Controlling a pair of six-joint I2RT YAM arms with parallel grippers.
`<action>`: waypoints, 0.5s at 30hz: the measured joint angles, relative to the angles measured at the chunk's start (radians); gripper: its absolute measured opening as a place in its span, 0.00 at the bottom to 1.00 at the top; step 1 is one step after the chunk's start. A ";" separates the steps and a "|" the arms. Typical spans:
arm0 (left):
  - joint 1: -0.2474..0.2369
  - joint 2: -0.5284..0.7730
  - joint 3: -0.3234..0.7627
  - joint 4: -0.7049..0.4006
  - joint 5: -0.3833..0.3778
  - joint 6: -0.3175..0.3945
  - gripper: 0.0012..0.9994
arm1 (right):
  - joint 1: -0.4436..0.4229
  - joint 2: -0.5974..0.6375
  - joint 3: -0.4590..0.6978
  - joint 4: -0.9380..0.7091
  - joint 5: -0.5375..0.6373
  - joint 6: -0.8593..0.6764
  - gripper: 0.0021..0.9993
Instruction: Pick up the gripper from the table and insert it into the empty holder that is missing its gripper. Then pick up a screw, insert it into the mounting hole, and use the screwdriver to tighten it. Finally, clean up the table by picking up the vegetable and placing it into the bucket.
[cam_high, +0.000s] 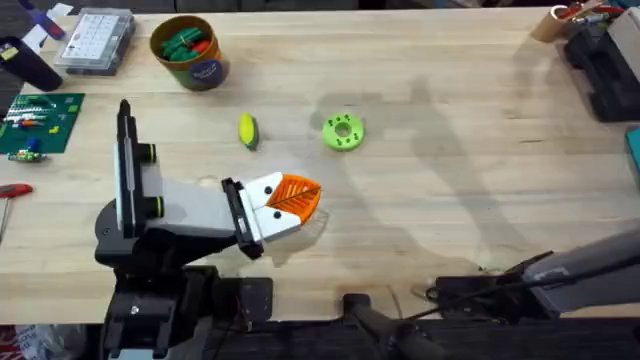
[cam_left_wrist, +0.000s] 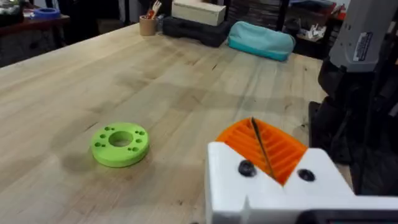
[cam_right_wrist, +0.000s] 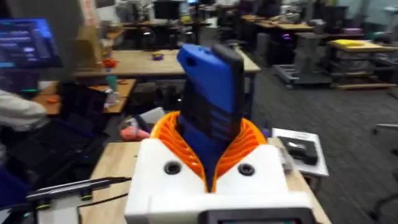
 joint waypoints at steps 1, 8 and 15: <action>0.000 0.000 0.000 0.000 0.000 0.000 0.00 | 0.001 0.000 -0.023 0.050 -0.012 0.028 0.02; 0.000 0.000 0.000 0.000 0.000 0.000 0.00 | 0.017 0.000 -0.154 0.241 -0.081 0.163 0.02; 0.000 0.000 0.000 0.000 0.000 0.000 0.00 | 0.038 0.000 -0.225 0.351 -0.129 0.240 0.02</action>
